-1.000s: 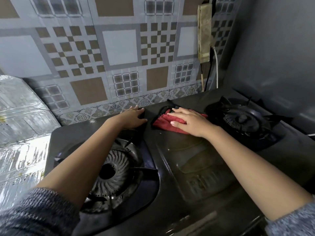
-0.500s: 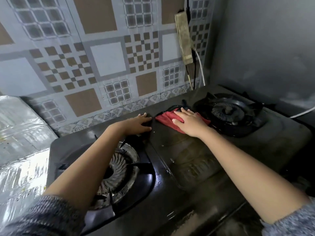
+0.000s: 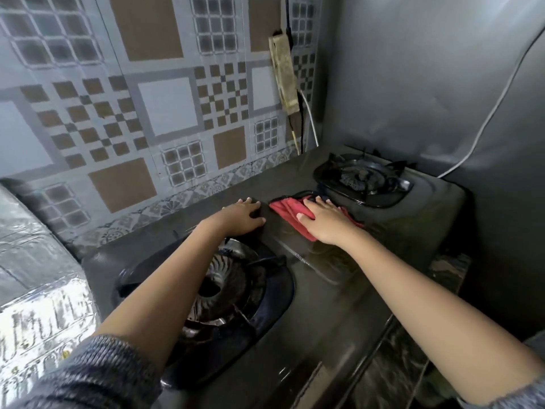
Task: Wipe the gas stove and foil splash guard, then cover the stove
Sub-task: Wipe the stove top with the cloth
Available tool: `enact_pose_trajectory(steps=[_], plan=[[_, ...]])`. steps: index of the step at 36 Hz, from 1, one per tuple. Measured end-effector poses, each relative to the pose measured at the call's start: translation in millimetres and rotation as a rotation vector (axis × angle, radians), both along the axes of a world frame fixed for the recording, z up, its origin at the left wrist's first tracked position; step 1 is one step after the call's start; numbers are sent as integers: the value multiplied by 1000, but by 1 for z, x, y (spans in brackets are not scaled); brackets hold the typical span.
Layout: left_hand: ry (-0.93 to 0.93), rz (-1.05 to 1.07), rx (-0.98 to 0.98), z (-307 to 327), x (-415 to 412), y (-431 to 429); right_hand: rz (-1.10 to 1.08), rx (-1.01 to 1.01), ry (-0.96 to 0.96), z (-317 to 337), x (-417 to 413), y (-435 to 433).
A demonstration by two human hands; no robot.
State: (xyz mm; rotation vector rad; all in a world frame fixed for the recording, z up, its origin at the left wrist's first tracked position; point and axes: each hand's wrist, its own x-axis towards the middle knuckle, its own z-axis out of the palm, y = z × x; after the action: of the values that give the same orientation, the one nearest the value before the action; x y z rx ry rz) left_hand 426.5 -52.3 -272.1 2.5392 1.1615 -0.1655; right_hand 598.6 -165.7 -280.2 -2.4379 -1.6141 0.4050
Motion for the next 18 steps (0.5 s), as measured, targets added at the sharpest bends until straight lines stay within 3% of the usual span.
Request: enact_pose_trajectory(steps=[18], plan=[[-48,37,39,-4,-1,-2,185,14,-101,-4,-11,21]])
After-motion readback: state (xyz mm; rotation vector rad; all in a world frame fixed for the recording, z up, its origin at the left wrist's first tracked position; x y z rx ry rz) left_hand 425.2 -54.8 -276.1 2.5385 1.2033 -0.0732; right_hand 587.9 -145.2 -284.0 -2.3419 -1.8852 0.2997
